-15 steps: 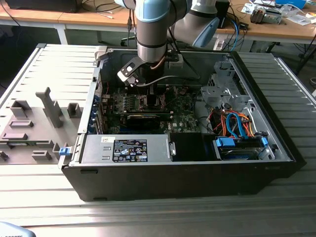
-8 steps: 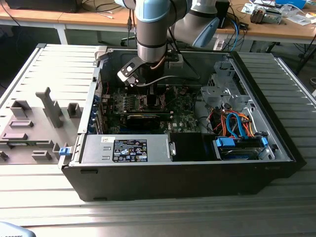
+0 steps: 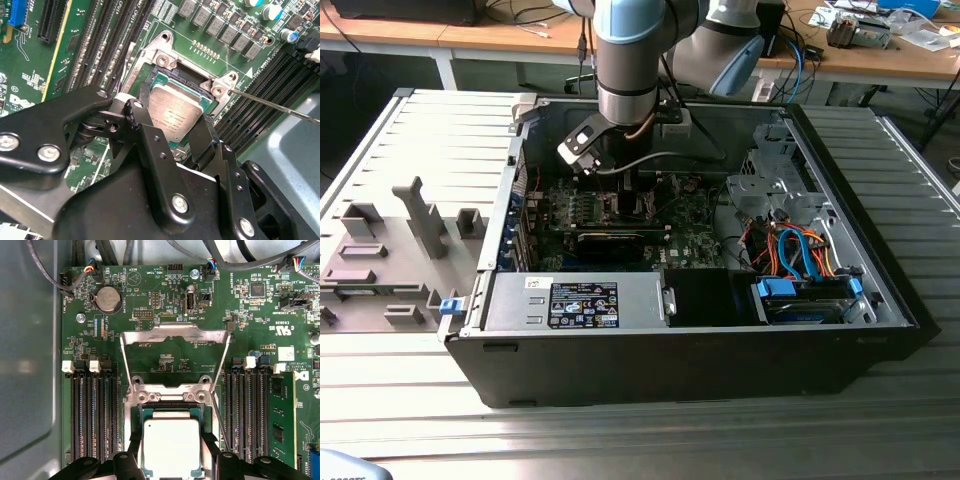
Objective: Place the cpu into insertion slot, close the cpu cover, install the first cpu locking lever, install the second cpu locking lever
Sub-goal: 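Place the cpu into insertion slot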
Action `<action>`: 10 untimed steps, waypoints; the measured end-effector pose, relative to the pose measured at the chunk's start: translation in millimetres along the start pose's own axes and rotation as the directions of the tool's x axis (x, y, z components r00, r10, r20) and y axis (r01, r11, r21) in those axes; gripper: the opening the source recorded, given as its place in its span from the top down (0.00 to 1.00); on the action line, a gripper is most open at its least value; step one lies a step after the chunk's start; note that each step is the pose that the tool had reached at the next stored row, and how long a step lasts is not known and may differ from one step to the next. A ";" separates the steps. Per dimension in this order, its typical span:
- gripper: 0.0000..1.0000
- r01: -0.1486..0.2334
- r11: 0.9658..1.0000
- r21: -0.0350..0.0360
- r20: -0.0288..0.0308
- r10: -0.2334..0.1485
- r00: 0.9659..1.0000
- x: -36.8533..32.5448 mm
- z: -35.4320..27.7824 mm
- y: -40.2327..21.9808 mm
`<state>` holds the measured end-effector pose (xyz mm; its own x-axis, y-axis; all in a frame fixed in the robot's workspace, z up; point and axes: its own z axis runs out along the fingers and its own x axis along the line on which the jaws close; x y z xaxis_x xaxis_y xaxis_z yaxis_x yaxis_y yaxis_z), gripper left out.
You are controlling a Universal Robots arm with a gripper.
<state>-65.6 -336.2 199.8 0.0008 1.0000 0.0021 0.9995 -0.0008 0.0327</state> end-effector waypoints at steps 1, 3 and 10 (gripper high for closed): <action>0.45 -0.001 1.000 0.000 0.000 0.001 1.000 -0.4 0.2 0.1; 0.45 -0.007 1.000 0.000 0.000 0.007 1.000 -0.6 0.5 0.1; 0.45 -0.013 1.000 0.000 0.000 0.013 1.000 -0.8 2.6 0.3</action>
<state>-65.2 -336.9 197.2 0.0135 0.9999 0.0023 0.9994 -0.0136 0.0326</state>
